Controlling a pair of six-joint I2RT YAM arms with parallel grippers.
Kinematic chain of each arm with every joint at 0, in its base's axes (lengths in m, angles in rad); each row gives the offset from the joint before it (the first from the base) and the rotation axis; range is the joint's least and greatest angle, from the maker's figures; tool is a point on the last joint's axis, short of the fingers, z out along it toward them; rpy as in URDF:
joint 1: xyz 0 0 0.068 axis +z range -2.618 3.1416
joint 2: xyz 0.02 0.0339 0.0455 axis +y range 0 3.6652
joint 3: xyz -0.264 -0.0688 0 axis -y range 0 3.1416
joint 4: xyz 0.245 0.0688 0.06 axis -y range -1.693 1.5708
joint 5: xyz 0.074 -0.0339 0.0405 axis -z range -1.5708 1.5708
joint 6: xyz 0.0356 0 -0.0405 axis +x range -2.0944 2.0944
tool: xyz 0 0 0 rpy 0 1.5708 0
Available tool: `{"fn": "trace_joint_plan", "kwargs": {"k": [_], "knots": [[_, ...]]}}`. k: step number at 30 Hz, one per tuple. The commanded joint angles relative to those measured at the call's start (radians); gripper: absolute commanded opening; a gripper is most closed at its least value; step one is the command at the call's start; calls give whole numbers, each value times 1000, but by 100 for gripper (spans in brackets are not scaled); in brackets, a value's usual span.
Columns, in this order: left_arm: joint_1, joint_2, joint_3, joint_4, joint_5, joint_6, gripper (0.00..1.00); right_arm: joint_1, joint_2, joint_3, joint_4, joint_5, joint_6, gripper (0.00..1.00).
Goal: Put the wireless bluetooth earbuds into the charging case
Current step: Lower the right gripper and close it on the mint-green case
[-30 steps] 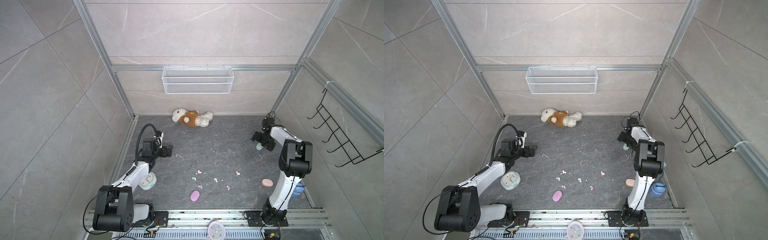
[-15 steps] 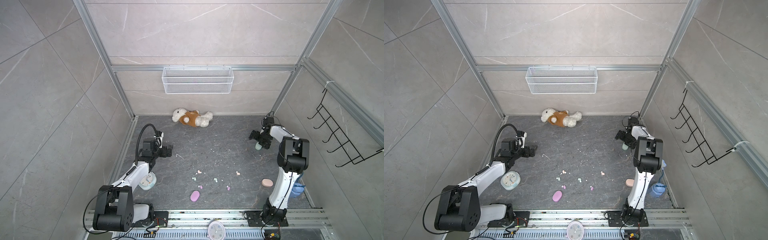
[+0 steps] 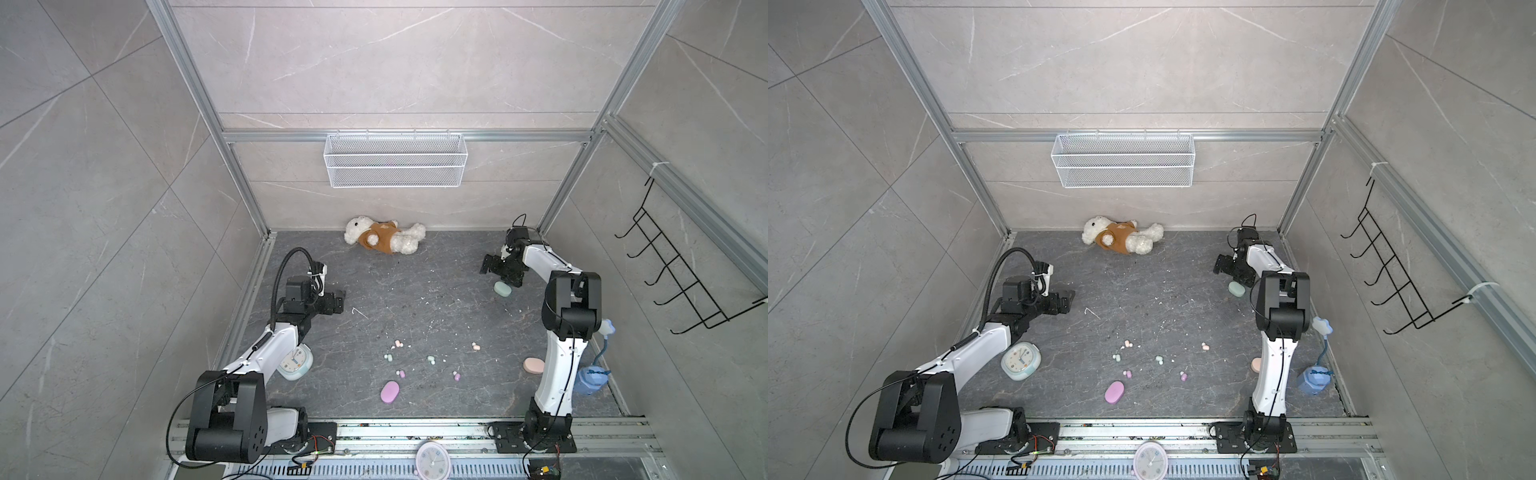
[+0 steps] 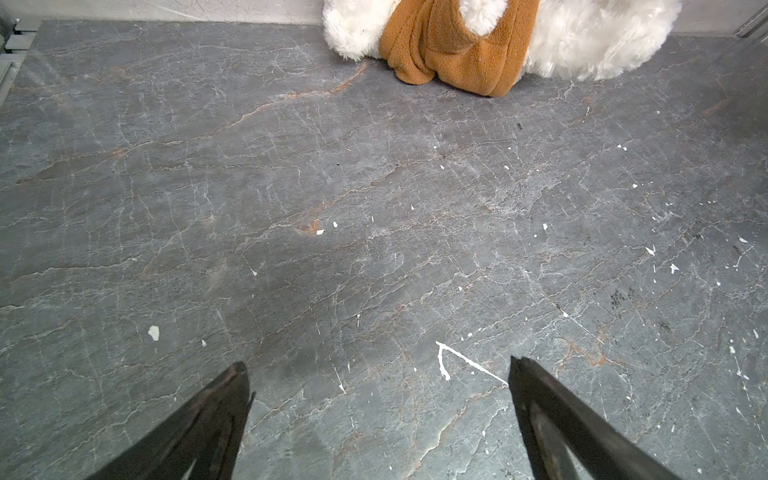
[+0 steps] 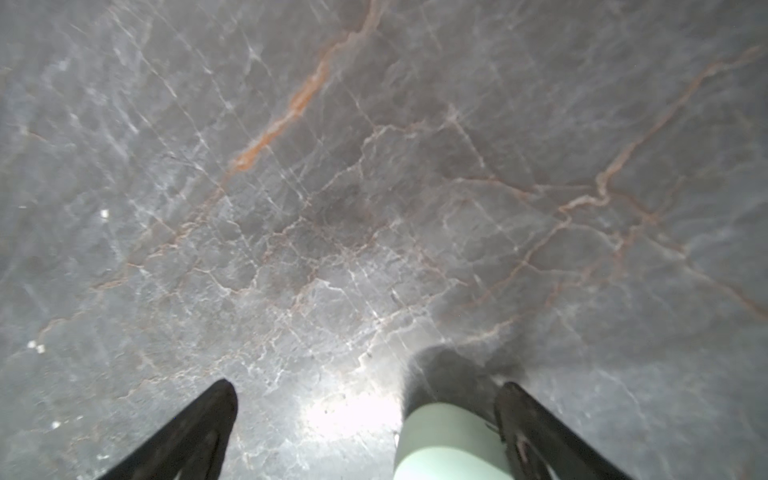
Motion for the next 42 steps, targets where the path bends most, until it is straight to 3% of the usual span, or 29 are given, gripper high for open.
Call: {"fn": "trace_joint_plan", "kwargs": {"k": [1,9,15,25,42], "knots": [[-7,-12,22,15,-7,-12,100,-8,-54,24,-102,132,96,99],[-13,-13,25,8,-9,-5,100,-8,-63,4,-182,153,251,97],[-16,-12,29,4,-14,0,100,-8,-44,3,-187,136,303,87],[-17,-13,32,-3,-22,6,100,-9,-12,12,-182,122,324,77],[-25,-4,39,-16,-29,14,100,-10,5,-3,-190,113,322,75]]}}
